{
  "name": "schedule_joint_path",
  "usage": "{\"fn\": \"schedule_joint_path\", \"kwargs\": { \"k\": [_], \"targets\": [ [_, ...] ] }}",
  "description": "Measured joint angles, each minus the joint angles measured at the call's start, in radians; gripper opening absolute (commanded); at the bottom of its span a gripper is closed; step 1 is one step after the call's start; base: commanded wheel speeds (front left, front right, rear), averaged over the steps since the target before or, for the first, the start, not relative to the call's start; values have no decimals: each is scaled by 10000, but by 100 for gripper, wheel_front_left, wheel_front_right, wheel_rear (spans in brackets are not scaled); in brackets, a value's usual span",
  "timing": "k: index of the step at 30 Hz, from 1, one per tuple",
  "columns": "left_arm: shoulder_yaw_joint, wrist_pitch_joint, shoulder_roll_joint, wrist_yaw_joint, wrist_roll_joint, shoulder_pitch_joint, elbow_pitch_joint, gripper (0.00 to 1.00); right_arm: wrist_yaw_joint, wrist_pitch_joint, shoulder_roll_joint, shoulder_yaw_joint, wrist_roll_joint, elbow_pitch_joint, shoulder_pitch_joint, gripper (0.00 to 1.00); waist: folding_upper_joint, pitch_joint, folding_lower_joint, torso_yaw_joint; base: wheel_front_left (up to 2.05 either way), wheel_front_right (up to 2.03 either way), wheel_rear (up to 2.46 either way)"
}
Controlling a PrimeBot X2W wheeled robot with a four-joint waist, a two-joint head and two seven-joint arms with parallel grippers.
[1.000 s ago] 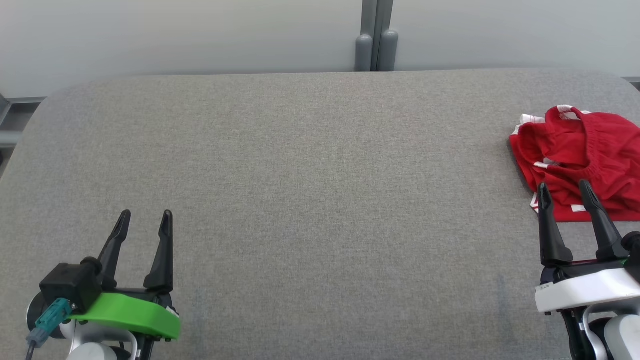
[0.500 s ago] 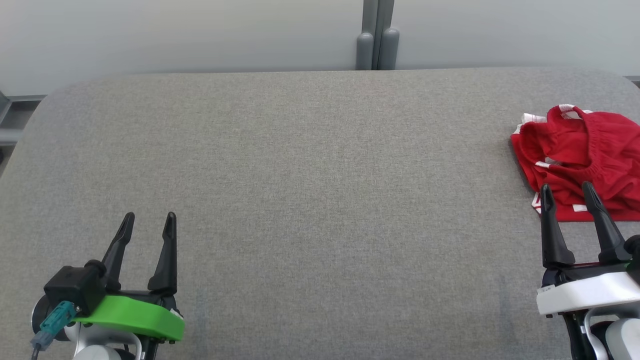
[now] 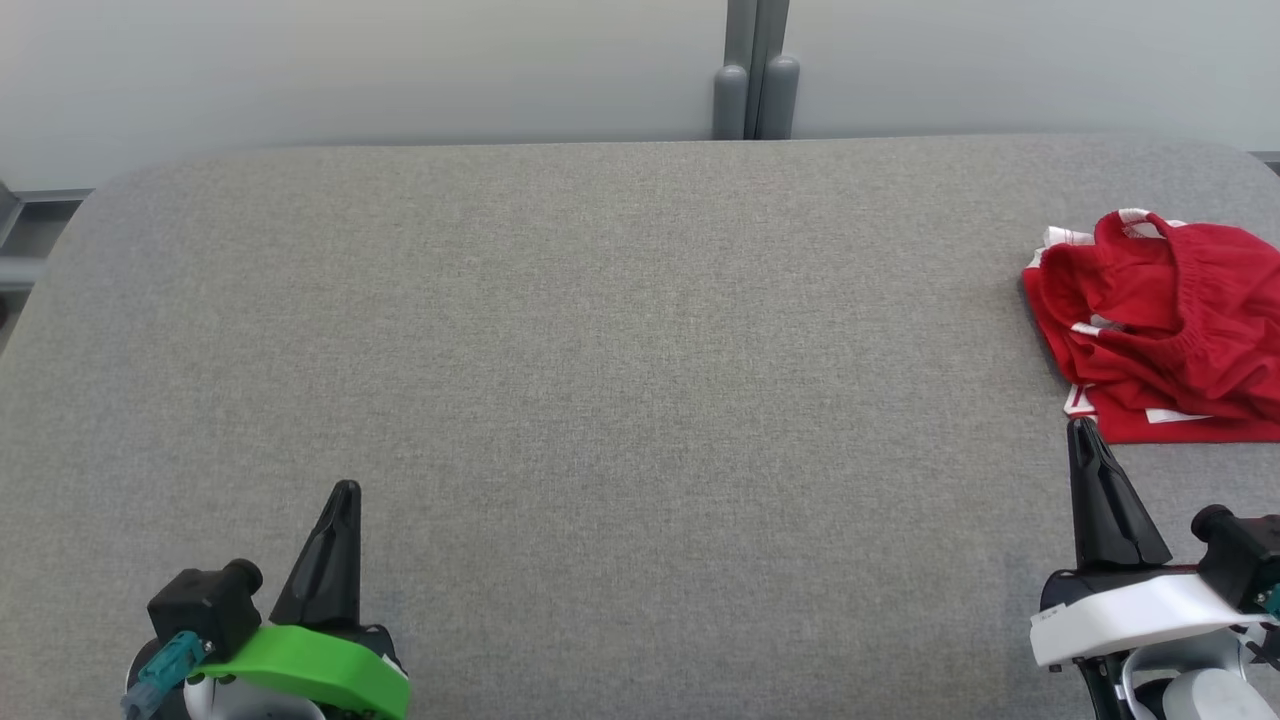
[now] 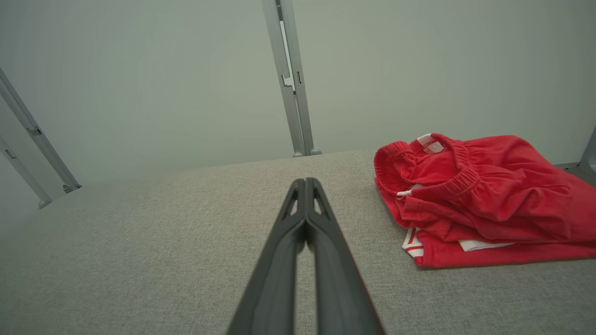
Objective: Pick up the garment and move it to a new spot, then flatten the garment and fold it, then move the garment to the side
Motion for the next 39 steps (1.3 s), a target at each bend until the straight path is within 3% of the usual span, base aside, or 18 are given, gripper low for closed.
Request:
{"fn": "schedule_joint_path", "kwargs": {
  "k": [39],
  "targets": [
    [1323,1110,-543,-777,-3868,3,431,0,627,899,355,-734,4890,606,-284,0,1,-198,1,-228,0,0,0]
  ]
}}
